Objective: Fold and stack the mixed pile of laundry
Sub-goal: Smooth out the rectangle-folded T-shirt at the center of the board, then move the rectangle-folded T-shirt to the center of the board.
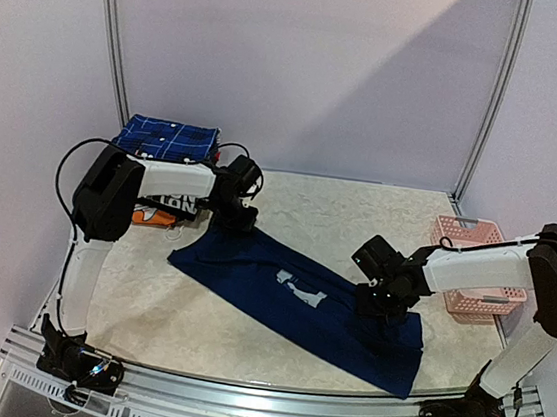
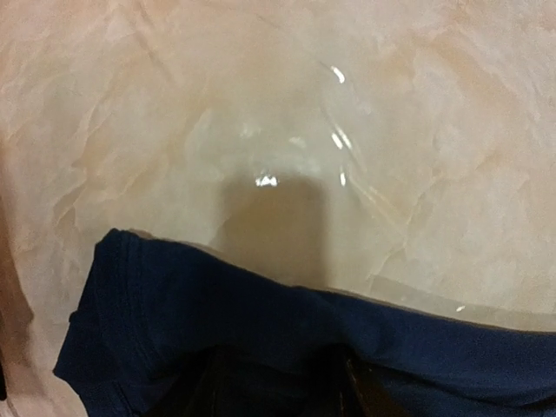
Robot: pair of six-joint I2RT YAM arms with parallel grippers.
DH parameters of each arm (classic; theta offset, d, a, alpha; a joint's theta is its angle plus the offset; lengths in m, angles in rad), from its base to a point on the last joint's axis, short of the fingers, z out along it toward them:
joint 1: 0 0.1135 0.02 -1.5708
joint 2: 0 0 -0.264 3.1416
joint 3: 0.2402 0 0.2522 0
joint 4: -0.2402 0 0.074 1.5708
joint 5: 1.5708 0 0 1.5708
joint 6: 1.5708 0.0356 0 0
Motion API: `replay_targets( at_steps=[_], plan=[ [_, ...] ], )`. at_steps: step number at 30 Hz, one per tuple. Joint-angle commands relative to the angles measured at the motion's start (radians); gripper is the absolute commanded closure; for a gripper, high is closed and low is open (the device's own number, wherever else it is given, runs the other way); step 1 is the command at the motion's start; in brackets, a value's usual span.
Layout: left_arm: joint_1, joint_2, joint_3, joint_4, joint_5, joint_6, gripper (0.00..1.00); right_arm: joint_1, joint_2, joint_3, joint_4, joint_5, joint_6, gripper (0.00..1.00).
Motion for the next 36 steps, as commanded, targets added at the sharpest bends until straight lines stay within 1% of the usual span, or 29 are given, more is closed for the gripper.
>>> replay_targets(
  at_steps=[1, 4, 7, 10, 12, 13, 15, 17, 20, 21, 23, 27, 31, 36],
  plan=[
    [0.004, 0.067, 0.110, -0.036, 0.038, 0.005, 0.57, -0.013, 0.014, -0.023, -0.100, -0.082, 0.013, 0.52],
    [-0.018, 0.065, 0.138, -0.022, 0.038, 0.013, 0.58, -0.013, 0.007, 0.050, -0.126, -0.077, -0.010, 0.51],
    [-0.040, -0.014, 0.081, 0.033, 0.020, 0.026, 0.54, -0.012, -0.019, 0.134, -0.133, -0.084, -0.061, 0.47],
    [-0.050, -0.126, -0.027, 0.103, -0.004, 0.032, 0.47, -0.013, -0.033, 0.212, -0.092, -0.114, -0.132, 0.39],
    [-0.052, -0.201, -0.094, 0.129, -0.027, 0.030, 0.42, -0.013, -0.023, 0.269, -0.050, -0.135, -0.194, 0.26],
    [-0.053, -0.233, -0.123, 0.139, -0.033, 0.030, 0.40, -0.013, 0.000, 0.300, -0.034, -0.143, -0.225, 0.22],
    [-0.060, -0.297, -0.188, 0.145, -0.045, 0.030, 0.37, -0.013, 0.051, 0.392, -0.032, -0.153, -0.284, 0.19],
    [-0.069, -0.358, -0.249, 0.152, -0.064, 0.030, 0.34, -0.014, 0.137, 0.501, -0.046, -0.173, -0.328, 0.18],
    [-0.084, -0.466, -0.372, 0.183, -0.091, 0.011, 0.31, -0.027, 0.281, 0.641, -0.038, -0.229, -0.388, 0.17],
    [-0.091, -0.502, -0.419, 0.201, -0.096, 0.003, 0.30, -0.034, 0.316, 0.682, -0.034, -0.272, -0.404, 0.17],
    [-0.107, -0.577, -0.516, 0.233, -0.105, -0.012, 0.28, -0.059, 0.420, 0.782, -0.051, -0.333, -0.417, 0.18],
    [-0.152, -0.704, -0.678, 0.264, -0.138, -0.043, 0.27, -0.096, 0.563, 0.933, -0.053, -0.430, -0.420, 0.19],
    [-0.214, -0.799, -0.796, 0.282, -0.171, -0.067, 0.27, -0.109, 0.688, 1.094, -0.078, -0.517, -0.437, 0.24],
    [-0.281, -0.891, -0.907, 0.298, -0.205, -0.106, 0.27, -0.108, 0.869, 1.317, -0.169, -0.598, -0.464, 0.32]
  ],
)
